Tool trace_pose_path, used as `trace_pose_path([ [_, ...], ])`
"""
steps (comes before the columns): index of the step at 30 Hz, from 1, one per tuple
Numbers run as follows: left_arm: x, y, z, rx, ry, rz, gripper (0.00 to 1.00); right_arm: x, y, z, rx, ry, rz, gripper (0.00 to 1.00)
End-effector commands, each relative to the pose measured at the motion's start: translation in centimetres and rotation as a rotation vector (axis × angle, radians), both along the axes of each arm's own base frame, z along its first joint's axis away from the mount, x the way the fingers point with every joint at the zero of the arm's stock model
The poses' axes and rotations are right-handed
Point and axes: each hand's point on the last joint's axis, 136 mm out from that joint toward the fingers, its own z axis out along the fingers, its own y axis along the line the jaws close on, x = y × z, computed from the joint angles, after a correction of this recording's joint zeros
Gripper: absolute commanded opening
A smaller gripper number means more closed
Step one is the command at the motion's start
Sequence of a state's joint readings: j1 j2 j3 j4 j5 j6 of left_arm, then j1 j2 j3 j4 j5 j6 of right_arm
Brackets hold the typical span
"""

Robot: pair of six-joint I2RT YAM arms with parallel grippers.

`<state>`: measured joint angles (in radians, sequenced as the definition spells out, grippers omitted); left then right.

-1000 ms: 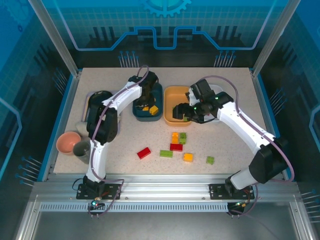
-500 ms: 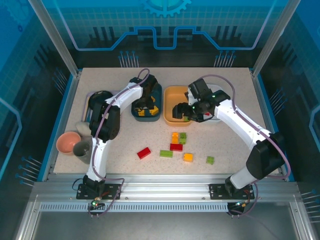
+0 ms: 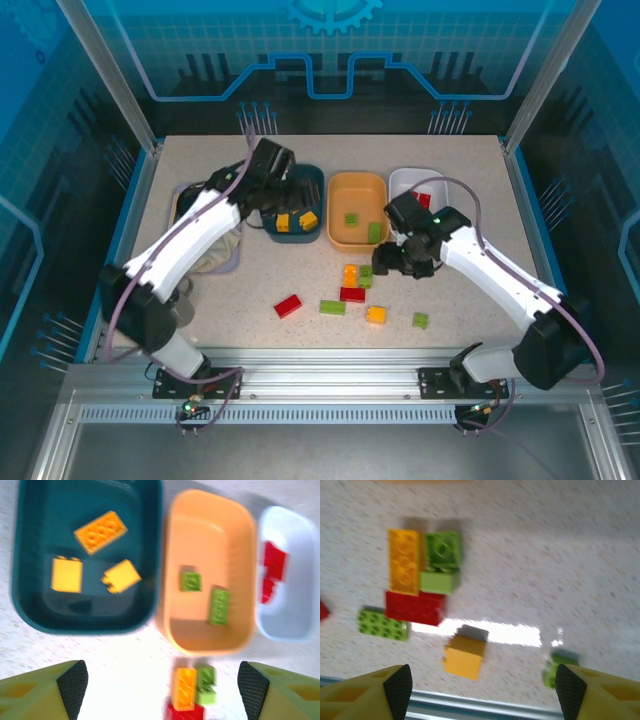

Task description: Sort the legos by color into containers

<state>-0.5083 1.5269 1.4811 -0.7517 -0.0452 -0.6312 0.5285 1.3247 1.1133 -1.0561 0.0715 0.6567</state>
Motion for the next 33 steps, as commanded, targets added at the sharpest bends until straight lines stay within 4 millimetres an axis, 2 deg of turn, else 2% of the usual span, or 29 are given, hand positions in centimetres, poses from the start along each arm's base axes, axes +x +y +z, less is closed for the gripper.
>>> trace_pose_path([
  [1, -4.1, -3.0, -1.2, -0.130, 0.038, -0.094, 0.86, -3.3, -4.1, -2.1, -0.063, 0.105, -0.173, 0.80],
  [4, -7.9, -4.2, -1.8, -0.176, 0.036, -0.148, 0.88, -4.3, -4.9, -4.1, -0.003, 0.163, -0.266, 0.81],
  [6, -10.1, -4.4, -2.9, -0.201, 0.062, -0.160, 0.88, -5.1, -5.2, -5.6, -0.003, 0.206, -0.286, 0.81],
  [11, -13.0, -4.3, -4.4, -0.215, 0.091, -0.175, 0.88, -6.2, -5.5, -8.3, -0.003, 0.281, -0.312, 0.77],
  [15, -13.5, -4.3, -4.4, -0.221, 0.090, -0.185, 0.88, -6.8, -5.6, -9.8, 0.013, 0.321, -0.332, 0.71],
  [21, -13.4, -4.4, -4.3, -0.229, 0.085, -0.180, 0.87, -7.6, -5.7, -11.0, 0.004, 0.363, -0.331, 0.59],
  [27, -13.2, -4.7, -4.0, -0.236, 0.072, -0.174, 0.87, -7.3, -5.7, -11.3, -0.008, 0.373, -0.321, 0.44],
  [33, -13.1, -4.3, -3.9, -0.231, 0.060, -0.158, 0.87, -7.0, -5.7, -11.9, -0.031, 0.394, -0.301, 0.37],
])
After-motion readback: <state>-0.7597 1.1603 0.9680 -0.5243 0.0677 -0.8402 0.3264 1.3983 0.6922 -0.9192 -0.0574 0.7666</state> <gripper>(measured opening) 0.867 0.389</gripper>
